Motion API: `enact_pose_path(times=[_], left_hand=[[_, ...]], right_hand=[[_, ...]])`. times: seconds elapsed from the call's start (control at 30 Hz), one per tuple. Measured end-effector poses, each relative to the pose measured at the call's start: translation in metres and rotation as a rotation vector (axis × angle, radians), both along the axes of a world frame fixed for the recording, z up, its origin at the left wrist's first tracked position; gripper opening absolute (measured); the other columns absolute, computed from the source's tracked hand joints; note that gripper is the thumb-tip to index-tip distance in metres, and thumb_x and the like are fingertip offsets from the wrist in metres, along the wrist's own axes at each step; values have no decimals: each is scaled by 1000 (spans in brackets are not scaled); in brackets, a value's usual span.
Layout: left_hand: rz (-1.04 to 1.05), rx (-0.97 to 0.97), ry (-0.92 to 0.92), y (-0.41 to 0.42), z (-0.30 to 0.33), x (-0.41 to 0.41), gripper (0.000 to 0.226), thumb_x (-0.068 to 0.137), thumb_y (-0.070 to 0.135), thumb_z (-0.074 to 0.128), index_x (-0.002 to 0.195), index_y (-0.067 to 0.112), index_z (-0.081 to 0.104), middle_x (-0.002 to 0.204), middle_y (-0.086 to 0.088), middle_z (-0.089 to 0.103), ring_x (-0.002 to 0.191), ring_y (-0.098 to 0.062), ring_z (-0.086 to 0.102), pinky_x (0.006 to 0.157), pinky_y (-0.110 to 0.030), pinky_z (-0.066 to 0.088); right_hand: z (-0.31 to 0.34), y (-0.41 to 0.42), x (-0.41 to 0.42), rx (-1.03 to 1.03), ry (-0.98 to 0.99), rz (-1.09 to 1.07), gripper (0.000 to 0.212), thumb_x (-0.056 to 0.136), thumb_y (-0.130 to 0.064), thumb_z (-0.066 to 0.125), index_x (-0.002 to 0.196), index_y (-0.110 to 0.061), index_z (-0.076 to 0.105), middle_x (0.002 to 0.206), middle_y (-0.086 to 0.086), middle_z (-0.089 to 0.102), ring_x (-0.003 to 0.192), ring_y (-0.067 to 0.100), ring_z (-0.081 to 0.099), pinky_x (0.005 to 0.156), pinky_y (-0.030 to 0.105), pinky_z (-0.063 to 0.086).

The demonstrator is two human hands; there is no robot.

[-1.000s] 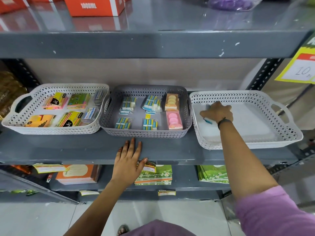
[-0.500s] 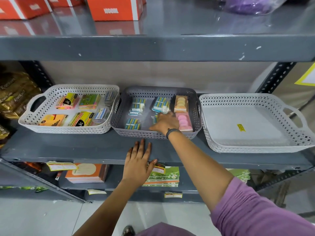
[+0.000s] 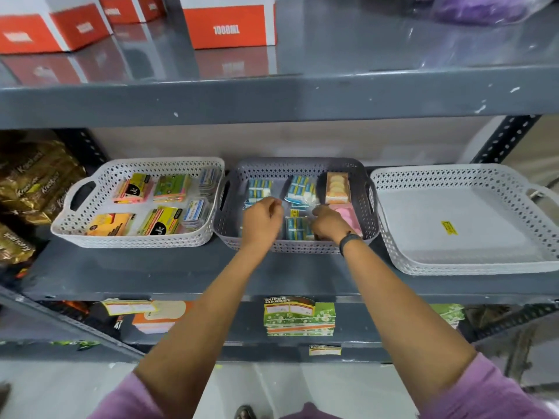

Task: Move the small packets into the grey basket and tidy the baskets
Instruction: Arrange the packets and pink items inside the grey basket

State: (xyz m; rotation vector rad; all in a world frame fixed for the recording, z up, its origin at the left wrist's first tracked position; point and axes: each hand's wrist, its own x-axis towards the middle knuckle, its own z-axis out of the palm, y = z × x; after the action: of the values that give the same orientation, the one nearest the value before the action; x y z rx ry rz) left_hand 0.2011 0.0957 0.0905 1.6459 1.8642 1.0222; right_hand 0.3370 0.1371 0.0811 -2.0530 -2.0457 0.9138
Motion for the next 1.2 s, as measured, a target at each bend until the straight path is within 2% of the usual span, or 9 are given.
enact_pose_path(times=[0.2, 0.37, 0.53, 0.63, 0.73, 0.83, 0.93, 1.07, 1.2], left_hand=[[-48, -643, -239, 45, -13, 16, 35, 96, 32, 34, 108, 4, 51, 71, -11, 51, 55, -18, 40, 51, -23, 27], [-26, -648, -368, 52, -19, 16, 48, 95, 33, 34, 134, 4, 39, 137, -26, 45, 98, -31, 59, 85, -40, 45], [-1, -636, -400, 55, -26, 16, 50, 95, 36, 34, 133, 4, 40, 116, -20, 55, 89, -25, 54, 71, -31, 46], [11, -644, -377, 55, -26, 17, 51, 94, 38, 34, 133, 4, 40, 119, -24, 57, 104, -39, 58, 86, -42, 49], [10, -623, -381, 54, -26, 17, 52, 94, 37, 34, 131, 1, 42, 79, -16, 57, 65, -30, 54, 56, -31, 45], [13, -607, -319, 55, -31, 18, 53, 93, 38, 34, 128, -1, 46, 122, -34, 54, 109, -50, 53, 89, -56, 45], [10, -593, -313, 53, -28, 18, 52, 93, 37, 34, 127, 0, 47, 109, -29, 61, 96, -42, 60, 82, -45, 49], [21, -247, -83, 45, -13, 22, 35, 96, 26, 35, 73, 9, 56, 70, -13, 60, 65, -26, 54, 58, -31, 45], [-33, -149, -527, 42, -1, 50, 31, 96, 21, 38, 70, 13, 54, 63, -2, 49, 53, -12, 46, 58, -29, 36]], right_hand=[[-5, 3, 0, -53, 59, -48, 39, 97, -16, 41, 129, 6, 46, 139, 23, 48, 127, 32, 48, 97, 29, 41], [-6, 8, -2, -45, 89, -67, 35, 96, -12, 42, 125, 7, 49, 134, 23, 53, 121, 32, 53, 92, 28, 44], [-5, 8, -3, -25, 109, -79, 33, 96, -13, 43, 121, 6, 52, 129, 23, 57, 117, 33, 55, 90, 30, 46], [-5, 8, -2, -21, 105, -75, 33, 96, -13, 44, 121, 7, 53, 129, 23, 57, 118, 33, 55, 91, 31, 46], [-4, 6, -1, -30, 107, -64, 34, 96, -13, 43, 123, 6, 51, 131, 23, 55, 120, 32, 54, 91, 29, 44], [-1, 3, 1, -30, 127, -44, 33, 96, -14, 43, 121, 6, 52, 130, 22, 55, 117, 32, 54, 86, 29, 44], [3, 4, 4, -61, 187, -50, 26, 94, -16, 48, 112, 2, 56, 107, 19, 62, 84, 25, 60, 73, 33, 49], [18, 5, 31, 125, 449, -305, 27, 89, -13, 56, 114, -4, 60, 92, 9, 63, 76, 22, 63, 68, 27, 56], [20, 8, 60, 331, 670, -477, 32, 86, -22, 54, 115, -11, 62, 104, 8, 68, 89, 23, 63, 81, 32, 53]])
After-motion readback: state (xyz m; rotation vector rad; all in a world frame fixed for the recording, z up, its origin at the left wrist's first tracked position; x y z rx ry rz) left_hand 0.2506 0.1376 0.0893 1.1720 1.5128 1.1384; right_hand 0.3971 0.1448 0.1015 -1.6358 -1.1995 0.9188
